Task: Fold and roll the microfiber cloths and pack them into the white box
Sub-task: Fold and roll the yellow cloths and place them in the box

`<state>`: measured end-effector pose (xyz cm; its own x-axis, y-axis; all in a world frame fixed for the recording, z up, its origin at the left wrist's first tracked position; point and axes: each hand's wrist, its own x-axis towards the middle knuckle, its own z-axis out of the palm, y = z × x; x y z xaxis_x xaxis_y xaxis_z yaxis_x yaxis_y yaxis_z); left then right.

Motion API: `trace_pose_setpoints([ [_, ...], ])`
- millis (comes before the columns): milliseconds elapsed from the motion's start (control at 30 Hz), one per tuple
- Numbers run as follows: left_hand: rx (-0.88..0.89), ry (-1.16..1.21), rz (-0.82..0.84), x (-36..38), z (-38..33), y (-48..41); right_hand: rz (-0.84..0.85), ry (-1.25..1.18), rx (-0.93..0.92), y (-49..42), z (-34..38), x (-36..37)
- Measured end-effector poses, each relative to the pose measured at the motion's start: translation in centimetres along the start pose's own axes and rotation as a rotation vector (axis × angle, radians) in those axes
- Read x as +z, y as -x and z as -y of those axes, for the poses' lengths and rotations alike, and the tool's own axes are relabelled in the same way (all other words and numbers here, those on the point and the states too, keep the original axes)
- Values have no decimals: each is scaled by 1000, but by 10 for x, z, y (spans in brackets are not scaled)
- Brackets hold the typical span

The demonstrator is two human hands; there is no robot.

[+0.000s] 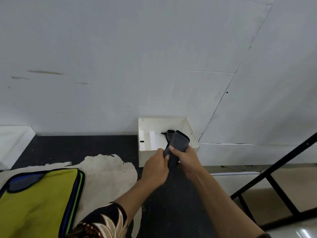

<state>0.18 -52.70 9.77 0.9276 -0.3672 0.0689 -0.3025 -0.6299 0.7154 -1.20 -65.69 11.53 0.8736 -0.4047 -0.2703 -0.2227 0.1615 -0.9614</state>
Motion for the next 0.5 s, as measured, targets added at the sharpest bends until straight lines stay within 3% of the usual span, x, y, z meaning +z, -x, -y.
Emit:
trace_pose_setpoints([
  [167,-96,-100,90,18,-13,-38,-35,114,-24,-58,9,-21],
  [333,-176,-233,71,21,-32,-108,58,280,-98,-139,30,-28],
  [500,-382,-141,172,25,-24,-180,83,497,-179,-214,39,-17],
])
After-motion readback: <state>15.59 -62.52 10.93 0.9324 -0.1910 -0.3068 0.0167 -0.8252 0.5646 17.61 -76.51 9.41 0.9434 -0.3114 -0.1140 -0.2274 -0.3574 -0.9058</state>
